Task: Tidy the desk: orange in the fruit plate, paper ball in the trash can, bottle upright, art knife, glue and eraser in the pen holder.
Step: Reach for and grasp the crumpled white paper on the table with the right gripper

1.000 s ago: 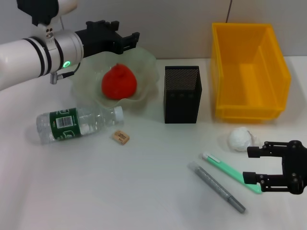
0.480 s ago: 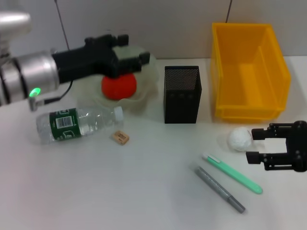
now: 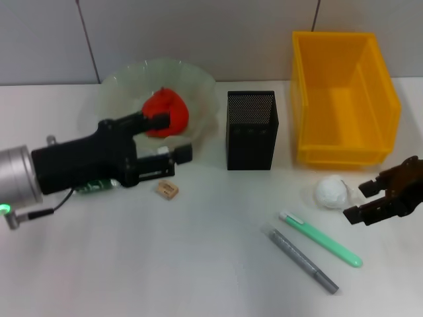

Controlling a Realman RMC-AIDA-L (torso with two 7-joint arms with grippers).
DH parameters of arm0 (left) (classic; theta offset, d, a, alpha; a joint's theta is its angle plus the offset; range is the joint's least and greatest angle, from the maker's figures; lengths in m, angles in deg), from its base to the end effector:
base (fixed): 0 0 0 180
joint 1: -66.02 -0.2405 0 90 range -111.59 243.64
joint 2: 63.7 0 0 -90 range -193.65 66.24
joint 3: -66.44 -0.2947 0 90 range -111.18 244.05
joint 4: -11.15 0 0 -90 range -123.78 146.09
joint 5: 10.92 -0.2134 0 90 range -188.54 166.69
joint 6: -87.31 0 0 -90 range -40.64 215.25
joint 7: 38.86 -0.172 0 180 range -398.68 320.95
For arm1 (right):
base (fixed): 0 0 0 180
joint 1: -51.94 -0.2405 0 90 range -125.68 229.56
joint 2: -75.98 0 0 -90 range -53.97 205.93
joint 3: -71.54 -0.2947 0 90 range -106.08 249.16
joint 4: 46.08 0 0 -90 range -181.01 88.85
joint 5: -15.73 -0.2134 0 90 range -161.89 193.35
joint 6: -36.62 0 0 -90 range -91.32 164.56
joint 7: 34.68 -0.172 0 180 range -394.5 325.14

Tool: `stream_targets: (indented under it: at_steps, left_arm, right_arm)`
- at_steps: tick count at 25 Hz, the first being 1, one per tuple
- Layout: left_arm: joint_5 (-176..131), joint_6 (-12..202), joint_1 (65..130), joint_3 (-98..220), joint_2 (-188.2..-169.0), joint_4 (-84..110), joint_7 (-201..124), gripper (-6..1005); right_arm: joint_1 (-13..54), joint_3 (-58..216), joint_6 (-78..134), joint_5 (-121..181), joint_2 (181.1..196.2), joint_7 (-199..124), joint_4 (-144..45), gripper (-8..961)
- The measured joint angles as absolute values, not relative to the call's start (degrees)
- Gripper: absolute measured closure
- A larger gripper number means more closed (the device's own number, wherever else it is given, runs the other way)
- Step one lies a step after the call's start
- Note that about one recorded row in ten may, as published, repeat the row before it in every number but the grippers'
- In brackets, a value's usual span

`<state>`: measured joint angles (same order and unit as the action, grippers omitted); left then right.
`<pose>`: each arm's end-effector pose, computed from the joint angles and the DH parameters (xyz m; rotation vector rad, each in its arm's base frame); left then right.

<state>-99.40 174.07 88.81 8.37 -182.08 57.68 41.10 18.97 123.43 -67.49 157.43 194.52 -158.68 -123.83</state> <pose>-0.2458 0.3537 -0.0223 -2.6240 -0.4671 -0.9645 0.2457 0.3665 0.0255 -2.7450 0.9095 -0.1784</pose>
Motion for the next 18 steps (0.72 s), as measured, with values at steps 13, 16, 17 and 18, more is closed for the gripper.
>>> stream_targets:
  at_steps: [13, 16, 17, 18]
  left_arm:
    - [-98.2, 176.6, 86.2, 8.4, -182.09, 52.1, 35.1, 190]
    - [-98.1, 176.6, 86.1, 8.4, -182.12, 51.9, 34.8, 191]
    - [-98.1, 176.7, 86.0, 8.4, -182.13, 51.3, 34.5, 191]
    - [-98.1, 176.7, 86.0, 8.4, -182.13, 51.1, 34.4, 191]
  right_arm:
    - [13.4, 137.5, -56.4, 173.7, 195.15, -177.7, -119.1, 163]
    - [13.1, 138.3, -53.2, 173.9, 195.16, -178.3, -116.6, 163]
    - [13.0, 138.4, -52.2, 174.0, 195.16, -178.3, -115.9, 162]
    - [12.7, 138.5, -49.9, 173.9, 195.16, -178.4, -114.3, 162]
